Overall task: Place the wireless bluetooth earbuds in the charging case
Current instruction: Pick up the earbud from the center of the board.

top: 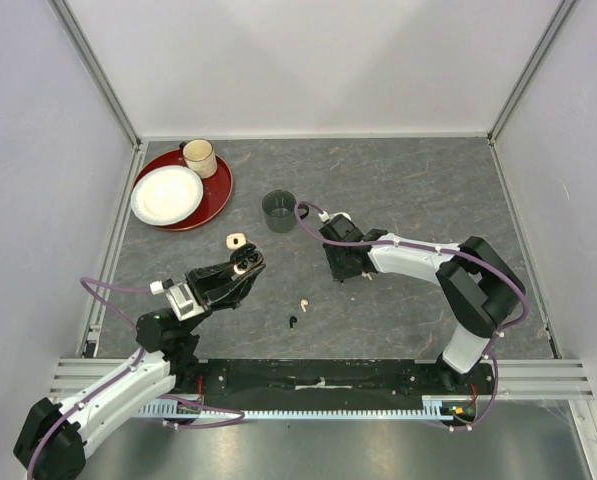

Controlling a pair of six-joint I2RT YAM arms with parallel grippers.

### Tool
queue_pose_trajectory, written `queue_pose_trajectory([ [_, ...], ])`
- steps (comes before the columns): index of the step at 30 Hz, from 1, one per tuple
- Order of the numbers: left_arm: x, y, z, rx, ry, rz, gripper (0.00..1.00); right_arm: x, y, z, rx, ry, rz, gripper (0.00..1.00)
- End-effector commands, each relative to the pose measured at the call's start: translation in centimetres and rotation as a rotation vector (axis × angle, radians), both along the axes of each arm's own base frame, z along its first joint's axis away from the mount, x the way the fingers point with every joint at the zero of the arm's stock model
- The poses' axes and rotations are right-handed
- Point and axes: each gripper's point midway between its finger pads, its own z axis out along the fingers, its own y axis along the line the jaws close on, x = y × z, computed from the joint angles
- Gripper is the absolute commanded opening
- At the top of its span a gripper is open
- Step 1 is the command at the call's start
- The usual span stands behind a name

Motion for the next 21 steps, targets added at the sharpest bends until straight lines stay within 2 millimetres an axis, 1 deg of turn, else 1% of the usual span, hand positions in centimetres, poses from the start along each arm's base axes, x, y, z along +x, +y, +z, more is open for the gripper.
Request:
queue_pose_trajectory([
  [1, 0.2, 0.3, -0.6, 0.013, -0.03, 0.04, 0.02, 0.3, 0.2, -0.5, -0.02, -0.003, 0.007, 0.34],
  [7, 0.2, 0.3, -0.7, 0.013, -0.027, 0.041, 0.02, 0.3, 0.2, -0.5, -0.022, -0.002, 0.011, 0.34],
  [14, 0.2, 0.3, -0.8, 0.013, -0.022, 0.038, 0.02, 0.5, 0.3, -0.2, -0.016, -0.012, 0.019, 0.3],
  [16, 0.3, 0.3, -0.8, 0.013, -0.022, 0.04, 0.02, 0.6, 0.4, 0.2, -0.01, -0.023, 0.015, 0.27],
  [19, 0.3, 0.3, -0.8, 0.012, -0.021, 0.039, 0.02, 0.8, 0.7, 0.9, 0.007, -0.042, 0.028, 0.26],
  [21, 0.3, 0.3, -0.8, 0.012, -0.021, 0.039, 0.02, 0.8, 0.9, 1.3, 0.015, -0.056, 0.048, 0.23],
])
